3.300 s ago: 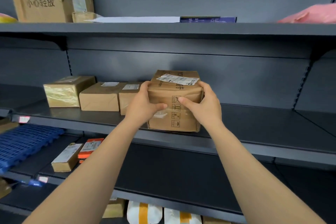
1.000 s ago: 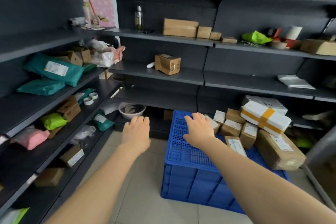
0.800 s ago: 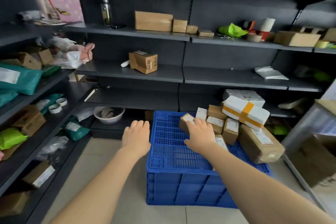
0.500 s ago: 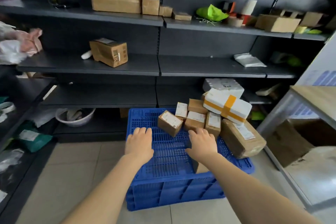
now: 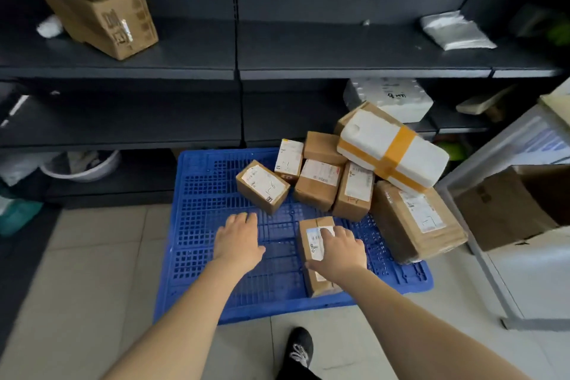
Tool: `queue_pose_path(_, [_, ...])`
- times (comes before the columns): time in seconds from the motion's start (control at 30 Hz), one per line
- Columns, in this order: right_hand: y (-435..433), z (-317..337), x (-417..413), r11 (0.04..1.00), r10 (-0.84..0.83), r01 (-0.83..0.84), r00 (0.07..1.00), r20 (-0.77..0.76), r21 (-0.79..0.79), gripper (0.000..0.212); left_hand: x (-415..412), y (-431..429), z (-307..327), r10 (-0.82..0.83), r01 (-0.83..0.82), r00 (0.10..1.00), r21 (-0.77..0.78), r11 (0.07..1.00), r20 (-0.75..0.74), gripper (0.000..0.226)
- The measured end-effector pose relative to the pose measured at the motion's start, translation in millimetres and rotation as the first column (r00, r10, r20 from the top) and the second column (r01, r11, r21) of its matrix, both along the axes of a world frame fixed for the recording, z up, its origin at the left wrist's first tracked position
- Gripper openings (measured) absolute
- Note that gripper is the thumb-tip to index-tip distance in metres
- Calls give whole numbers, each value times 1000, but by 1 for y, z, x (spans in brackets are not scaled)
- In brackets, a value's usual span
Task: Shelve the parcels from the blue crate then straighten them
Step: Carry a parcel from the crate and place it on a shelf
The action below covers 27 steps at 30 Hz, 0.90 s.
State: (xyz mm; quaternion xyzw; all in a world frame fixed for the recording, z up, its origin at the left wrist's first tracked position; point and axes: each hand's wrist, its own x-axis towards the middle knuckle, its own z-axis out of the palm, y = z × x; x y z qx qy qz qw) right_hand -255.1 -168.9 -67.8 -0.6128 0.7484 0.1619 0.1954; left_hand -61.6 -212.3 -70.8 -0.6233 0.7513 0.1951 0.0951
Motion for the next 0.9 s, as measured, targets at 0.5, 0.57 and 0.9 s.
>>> queue_pose_path(0.5, [-58,-117,-26,982,-160,149,983,95,115,110,-66,-129,-107,49,-55,997,102,993,59,84])
queue_pose_path(0.57, [-67,-123,-26,983,-168,157,980,109,98,109,-71,-145,-120,23,-30,998,103,994,65,88])
queue_pose_path(0.9, [-91,-139,-20,967,-256,248,937,237,63,112,-69,-176,-164,-45,43,999,188,981,2,94])
